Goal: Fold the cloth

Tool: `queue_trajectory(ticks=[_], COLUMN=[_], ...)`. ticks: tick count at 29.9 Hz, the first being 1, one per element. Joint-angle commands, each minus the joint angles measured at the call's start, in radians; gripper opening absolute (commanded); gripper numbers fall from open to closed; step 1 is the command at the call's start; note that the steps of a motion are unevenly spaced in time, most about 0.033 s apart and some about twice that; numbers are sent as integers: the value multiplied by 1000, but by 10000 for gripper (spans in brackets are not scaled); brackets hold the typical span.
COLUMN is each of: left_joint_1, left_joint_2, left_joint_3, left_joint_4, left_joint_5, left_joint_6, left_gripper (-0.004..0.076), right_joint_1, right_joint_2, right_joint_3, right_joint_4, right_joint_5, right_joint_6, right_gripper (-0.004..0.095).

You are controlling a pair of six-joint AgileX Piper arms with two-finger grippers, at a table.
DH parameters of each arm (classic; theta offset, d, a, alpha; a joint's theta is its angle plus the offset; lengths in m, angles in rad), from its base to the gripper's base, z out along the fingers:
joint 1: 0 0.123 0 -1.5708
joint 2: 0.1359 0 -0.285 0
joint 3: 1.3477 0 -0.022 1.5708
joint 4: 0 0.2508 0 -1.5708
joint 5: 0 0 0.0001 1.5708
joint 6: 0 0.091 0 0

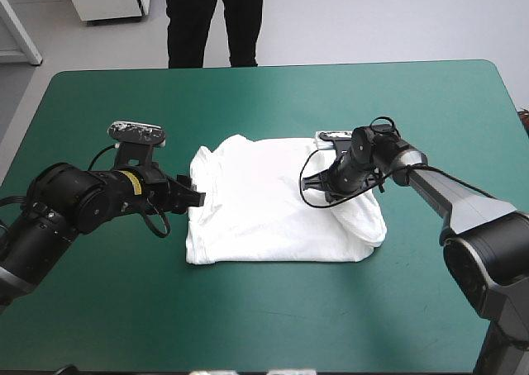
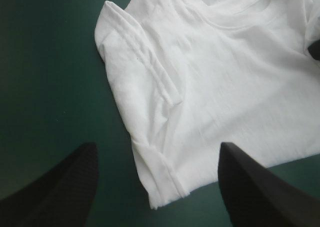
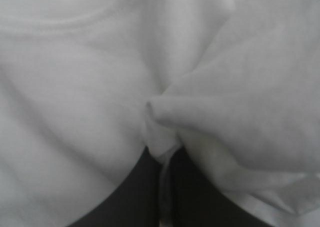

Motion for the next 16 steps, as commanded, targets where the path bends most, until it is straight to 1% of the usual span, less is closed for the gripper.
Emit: queue_trajectory(ticks=[1, 2, 6, 8, 9, 11, 16], left_joint_1=[-7, -7, -7, -7, -7, -7, -7], left_joint_2=[-20, -20, -20, -20, -20, -20, -20], left_joint_3=[-33, -33, -33, -33, -33, -33, -33], left_joint_4=[-1, -1, -1, -1, -1, -1, -1], left_joint_5=[-48, -48, -48, -48, -45, -41, -21], left_joint_6=[-2, -2, -2, -2, -2, -2, -2], left_gripper=[490, 490, 489, 490, 490, 490, 489], right_joint_1=[2, 2, 2, 2, 2, 2, 2], right_joint_2=[-43, -43, -47, -55, -66, -97, -208], right_joint_3=[-37, -46, -98, -123, -130, -135, -135], right_joint_4=[64, 81, 98, 98, 98, 69, -61], right_joint_5=[21, 34, 141, 186, 195, 200, 261], right_joint_6=[-77, -103, -121, -121, -120, -89, -34], right_gripper=[123, 173, 454, 536, 555, 550, 536])
